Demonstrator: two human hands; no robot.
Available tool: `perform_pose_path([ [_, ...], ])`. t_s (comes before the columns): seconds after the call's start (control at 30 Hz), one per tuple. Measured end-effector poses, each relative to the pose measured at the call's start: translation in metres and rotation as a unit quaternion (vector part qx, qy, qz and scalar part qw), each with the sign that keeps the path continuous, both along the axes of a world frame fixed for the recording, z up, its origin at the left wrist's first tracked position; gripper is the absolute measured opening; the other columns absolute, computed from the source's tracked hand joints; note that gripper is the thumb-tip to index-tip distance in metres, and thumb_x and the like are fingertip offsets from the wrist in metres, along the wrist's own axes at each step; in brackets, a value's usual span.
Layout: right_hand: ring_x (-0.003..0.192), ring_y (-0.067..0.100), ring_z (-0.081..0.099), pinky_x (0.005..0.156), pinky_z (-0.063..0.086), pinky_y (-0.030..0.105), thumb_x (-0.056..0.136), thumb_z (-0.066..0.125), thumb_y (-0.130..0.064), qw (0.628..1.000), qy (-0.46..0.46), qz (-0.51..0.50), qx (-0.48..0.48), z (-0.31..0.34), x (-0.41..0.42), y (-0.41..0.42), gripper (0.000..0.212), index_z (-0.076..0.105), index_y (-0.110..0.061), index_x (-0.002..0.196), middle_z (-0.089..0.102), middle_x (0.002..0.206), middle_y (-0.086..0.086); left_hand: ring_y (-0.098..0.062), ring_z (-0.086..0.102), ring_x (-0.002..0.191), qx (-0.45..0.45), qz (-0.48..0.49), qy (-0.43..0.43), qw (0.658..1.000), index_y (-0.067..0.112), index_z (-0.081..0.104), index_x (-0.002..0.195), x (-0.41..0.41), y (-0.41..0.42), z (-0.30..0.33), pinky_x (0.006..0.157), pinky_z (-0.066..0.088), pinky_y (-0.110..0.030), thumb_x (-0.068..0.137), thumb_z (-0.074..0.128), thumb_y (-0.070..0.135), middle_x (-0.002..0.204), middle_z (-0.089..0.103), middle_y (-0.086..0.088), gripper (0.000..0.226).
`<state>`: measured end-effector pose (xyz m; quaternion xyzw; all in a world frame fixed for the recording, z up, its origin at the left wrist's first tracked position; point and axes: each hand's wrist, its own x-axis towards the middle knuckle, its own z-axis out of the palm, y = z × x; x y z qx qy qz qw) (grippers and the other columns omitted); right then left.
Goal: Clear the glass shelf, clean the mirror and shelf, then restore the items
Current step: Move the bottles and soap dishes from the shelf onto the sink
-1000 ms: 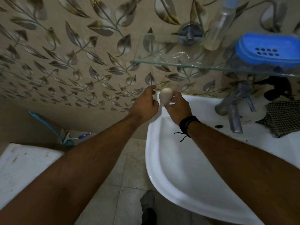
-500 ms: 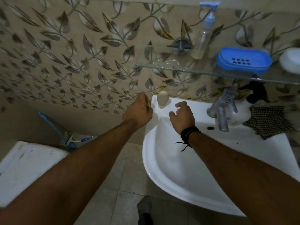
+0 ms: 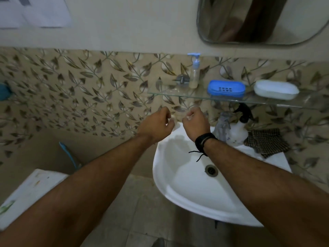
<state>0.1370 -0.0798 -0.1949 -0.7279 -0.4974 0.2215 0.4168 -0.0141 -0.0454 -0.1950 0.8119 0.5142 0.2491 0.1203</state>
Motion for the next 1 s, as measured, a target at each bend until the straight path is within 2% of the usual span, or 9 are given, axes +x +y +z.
perform_pose_path([
  [0.17,0.091,0.025,0.058,0.077,0.049,0.036,0.083,0.060,-0.022,0.998,-0.036,-0.016,0.056,0.052,0.004,0.015,0.019,0.050,-0.020,0.099,0.057,0.107,0.004,-0.019,0.060,0.076,0.066,-0.040,-0.039,0.996,0.021,0.055,0.093,0.022,0.017,0.054,0.067,0.052,-0.039,0.092,0.048,0.041,0.086,0.064,0.003,0.021],
  [0.33,0.092,0.027,0.054,0.073,0.034,0.027,0.083,0.064,-0.021,0.992,-0.057,-0.053,0.097,0.089,0.015,0.042,0.036,0.048,-0.011,0.113,0.046,0.123,0.009,-0.024,0.060,0.088,0.109,-0.045,-0.038,0.992,0.015,0.058,0.101,0.045,0.053,0.090,0.077,0.051,-0.042,0.096,0.049,0.036,0.099,0.064,-0.004,0.024],
  [0.43,0.102,0.033,0.055,0.077,0.035,0.029,0.084,0.065,-0.024,0.992,-0.070,-0.072,0.072,0.099,0.021,0.059,0.045,0.045,-0.008,0.121,0.041,0.130,0.011,-0.028,0.059,0.103,0.099,-0.040,-0.024,0.994,0.012,0.057,0.117,0.057,0.075,0.099,0.084,0.049,-0.040,0.096,0.051,0.034,0.115,0.060,-0.010,0.031],
  [0.6,0.110,0.034,0.054,0.088,0.042,0.034,0.088,0.060,-0.022,0.994,-0.075,-0.075,0.024,0.103,0.024,0.077,0.045,0.045,-0.006,0.128,0.040,0.134,0.012,-0.029,0.057,0.111,0.077,-0.067,0.009,0.995,0.011,0.050,0.134,0.073,0.095,0.098,0.087,0.045,-0.036,0.096,0.052,0.032,0.129,0.055,-0.012,0.044],
  [0.77,0.113,0.033,0.053,0.095,0.043,0.036,0.090,0.057,-0.022,0.996,-0.064,-0.058,0.006,0.104,0.023,0.088,0.044,0.048,-0.005,0.130,0.041,0.135,0.012,-0.031,0.059,0.102,0.068,-0.073,0.023,0.995,0.010,0.052,0.126,0.078,0.105,0.093,0.077,0.043,-0.034,0.095,0.051,0.029,0.119,0.060,-0.012,0.036],
  [0.9,0.112,0.030,0.053,0.088,0.040,0.030,0.092,0.056,-0.021,0.996,-0.066,-0.058,0.020,0.107,0.021,0.089,0.038,0.050,-0.004,0.125,0.043,0.134,0.012,-0.029,0.060,0.097,0.057,-0.062,0.005,0.996,0.011,0.056,0.117,0.078,0.105,0.094,0.079,0.049,-0.039,0.096,0.049,0.031,0.112,0.063,-0.010,0.030],
  [1.0,0.112,0.030,0.054,0.086,0.040,0.030,0.092,0.056,-0.021,0.996,-0.067,-0.056,0.030,0.109,0.018,0.084,0.036,0.051,-0.003,0.123,0.044,0.134,0.013,-0.029,0.060,0.091,0.059,-0.056,-0.012,0.997,0.010,0.057,0.108,0.077,0.100,0.094,0.073,0.046,-0.037,0.095,0.049,0.029,0.105,0.064,-0.011,0.025],
])
